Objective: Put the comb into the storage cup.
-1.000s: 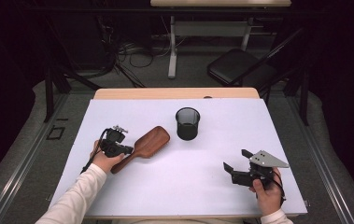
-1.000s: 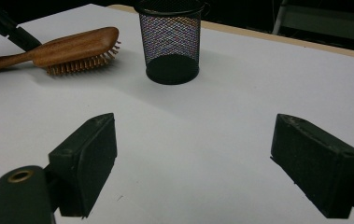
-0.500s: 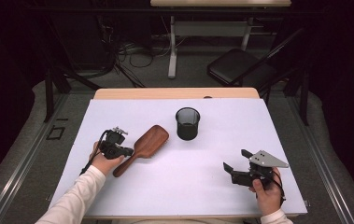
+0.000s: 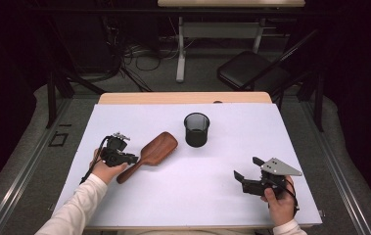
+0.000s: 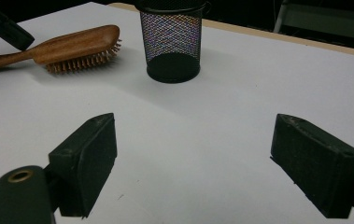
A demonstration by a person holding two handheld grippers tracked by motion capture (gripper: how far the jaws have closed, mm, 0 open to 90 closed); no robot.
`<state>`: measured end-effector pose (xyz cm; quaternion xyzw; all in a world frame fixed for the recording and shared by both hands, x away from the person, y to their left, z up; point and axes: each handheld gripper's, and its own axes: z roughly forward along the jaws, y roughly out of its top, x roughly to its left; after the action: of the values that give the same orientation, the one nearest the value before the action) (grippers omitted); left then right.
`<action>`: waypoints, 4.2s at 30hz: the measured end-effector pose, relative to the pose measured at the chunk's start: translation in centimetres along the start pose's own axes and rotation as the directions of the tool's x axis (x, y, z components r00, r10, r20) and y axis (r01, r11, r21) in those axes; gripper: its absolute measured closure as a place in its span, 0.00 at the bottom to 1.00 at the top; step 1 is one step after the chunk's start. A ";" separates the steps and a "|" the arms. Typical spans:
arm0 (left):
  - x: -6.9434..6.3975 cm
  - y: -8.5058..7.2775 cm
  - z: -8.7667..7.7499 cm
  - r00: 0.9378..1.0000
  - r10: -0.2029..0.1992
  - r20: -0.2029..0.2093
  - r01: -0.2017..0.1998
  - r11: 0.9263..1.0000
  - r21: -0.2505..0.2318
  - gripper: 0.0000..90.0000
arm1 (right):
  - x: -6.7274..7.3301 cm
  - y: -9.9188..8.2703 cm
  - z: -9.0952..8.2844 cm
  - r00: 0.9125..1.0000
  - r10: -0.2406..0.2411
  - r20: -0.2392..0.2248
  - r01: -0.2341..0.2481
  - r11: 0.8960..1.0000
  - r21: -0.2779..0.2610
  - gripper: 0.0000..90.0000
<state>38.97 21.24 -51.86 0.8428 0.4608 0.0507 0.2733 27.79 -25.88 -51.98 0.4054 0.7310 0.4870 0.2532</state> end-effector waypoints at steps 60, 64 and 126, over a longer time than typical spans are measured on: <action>-2.1 0.5 -0.7 0.991 0.132 -0.014 -0.133 0.991 -0.030 0.19 | 0.1 -0.1 0.2 1.000 -0.011 0.000 0.011 1.000 0.019 0.16; -2.4 0.6 -0.5 0.988 0.155 -0.010 -0.155 0.988 -0.009 0.17 | 0.2 -0.1 0.2 1.000 -0.012 -0.001 0.012 1.000 0.021 0.16; -2.3 1.3 2.9 0.972 0.232 -0.022 -0.225 0.958 0.176 0.66 | 0.2 -0.2 0.5 1.000 -0.024 -0.004 0.024 0.999 0.034 0.16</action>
<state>39.65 17.61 -53.29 0.9097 0.3686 0.0595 0.1817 27.97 -25.56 -52.36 0.3999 0.7444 0.4722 0.2510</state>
